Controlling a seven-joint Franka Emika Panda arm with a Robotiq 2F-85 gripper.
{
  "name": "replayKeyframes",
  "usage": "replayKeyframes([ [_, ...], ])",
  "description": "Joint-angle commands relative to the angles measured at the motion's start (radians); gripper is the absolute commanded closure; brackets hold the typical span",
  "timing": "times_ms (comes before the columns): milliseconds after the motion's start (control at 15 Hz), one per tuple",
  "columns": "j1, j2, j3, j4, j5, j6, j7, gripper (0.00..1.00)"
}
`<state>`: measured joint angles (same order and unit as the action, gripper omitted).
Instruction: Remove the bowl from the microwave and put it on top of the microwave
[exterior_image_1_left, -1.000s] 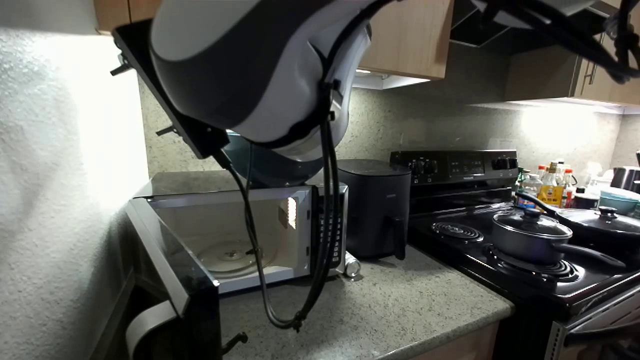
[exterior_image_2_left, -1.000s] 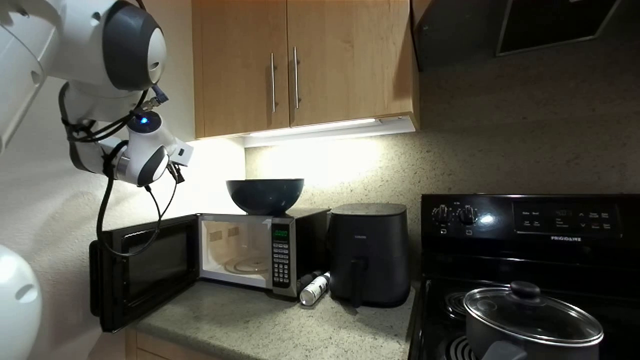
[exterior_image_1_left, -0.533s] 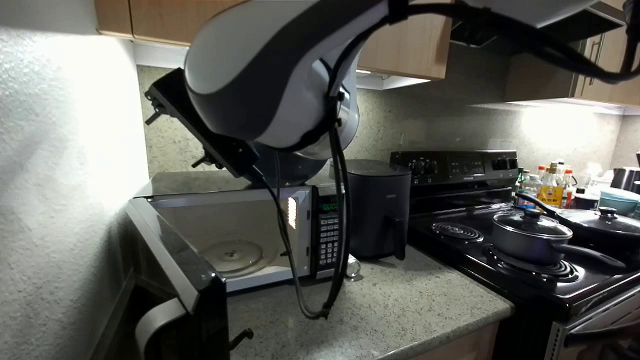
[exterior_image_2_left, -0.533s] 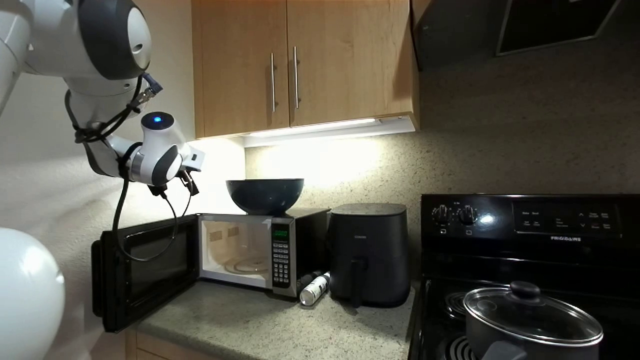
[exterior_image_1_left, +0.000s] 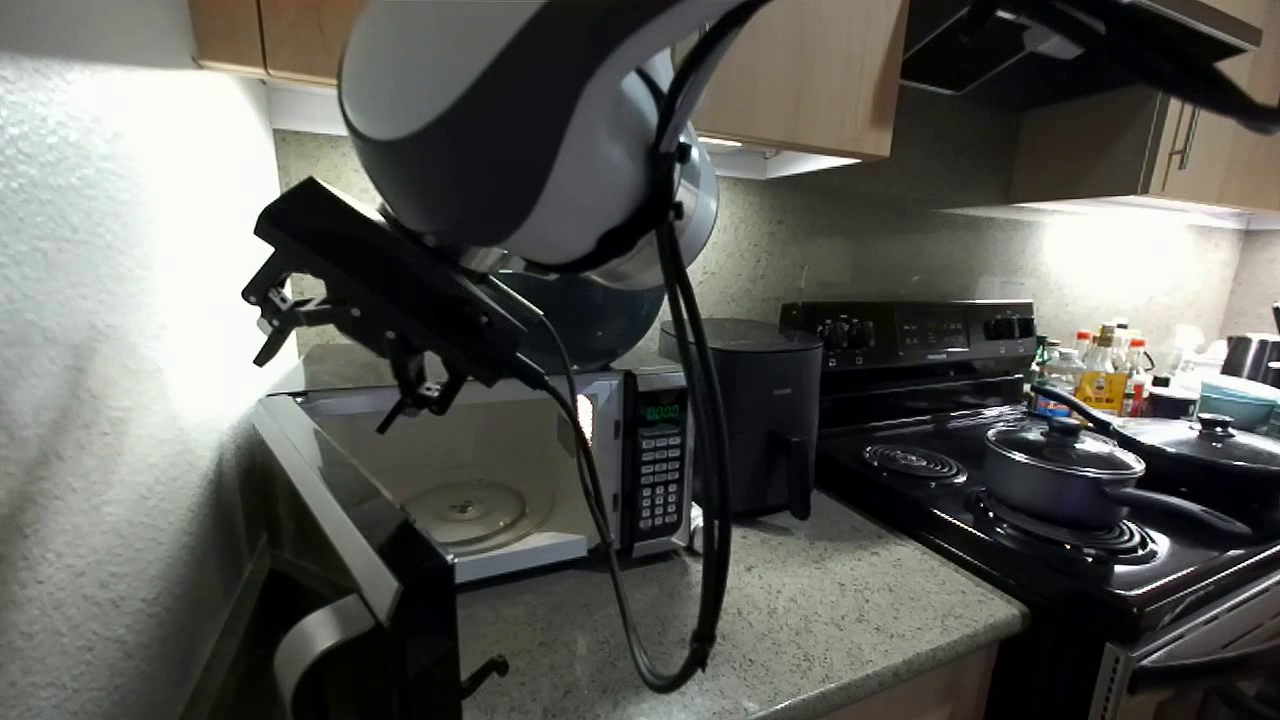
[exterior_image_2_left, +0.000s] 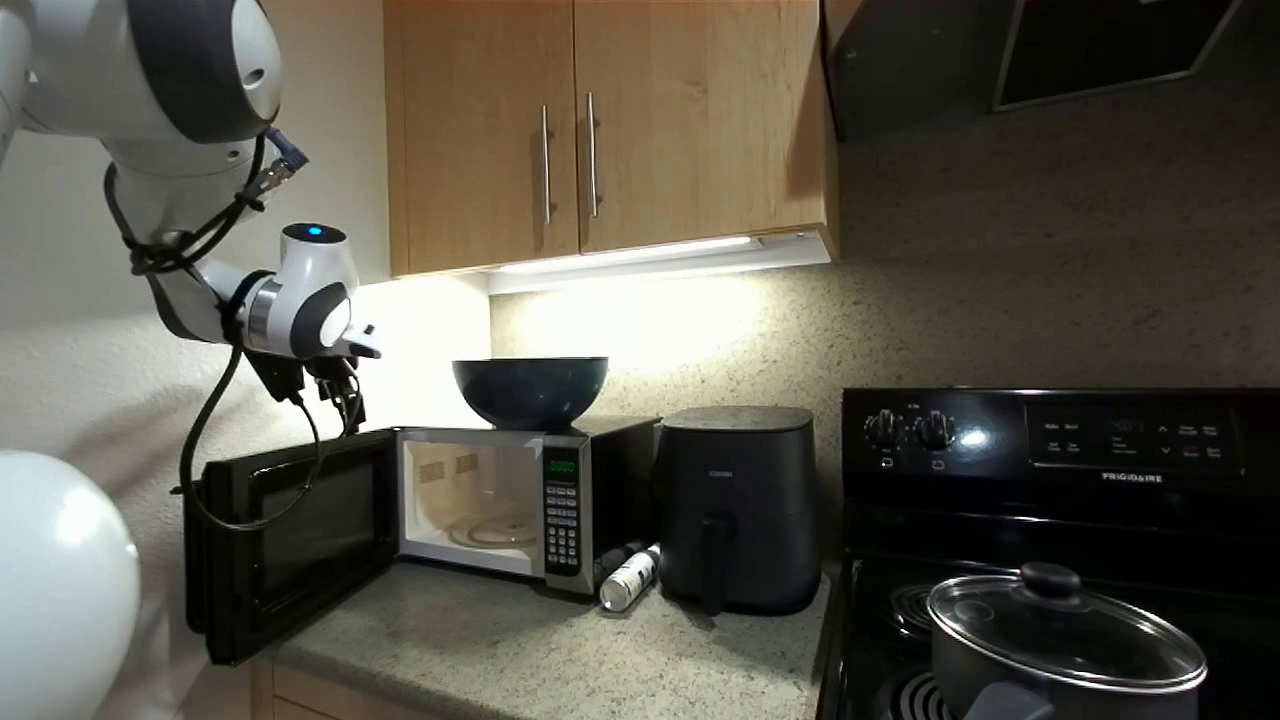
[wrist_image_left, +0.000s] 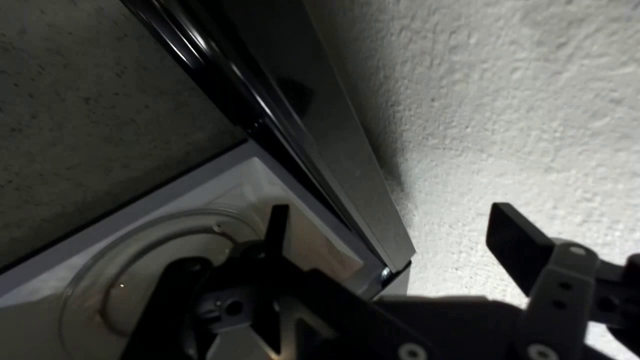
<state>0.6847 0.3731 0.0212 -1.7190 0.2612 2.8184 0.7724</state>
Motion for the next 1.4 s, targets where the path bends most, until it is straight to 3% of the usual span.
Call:
replayKeyframes([
  [0, -0.072, -0.028, 0.091, 0.000, -0.002, -0.075, -0.017, 0.00],
  [267, -0.094, -0.007, 0.120, 0.015, -0.027, -0.038, 0.008, 0.00],
  [467, -0.136, -0.023, 0.169, 0.025, 0.021, -0.102, -0.001, 0.00],
  [867, -0.171, -0.030, 0.208, 0.039, 0.004, -0.208, 0.032, 0.00],
  [1200, -0.140, -0.062, 0.149, 0.019, -0.143, -0.410, 0.247, 0.00],
  [1333, -0.149, -0.069, 0.161, 0.026, -0.172, -0.465, 0.290, 0.00],
])
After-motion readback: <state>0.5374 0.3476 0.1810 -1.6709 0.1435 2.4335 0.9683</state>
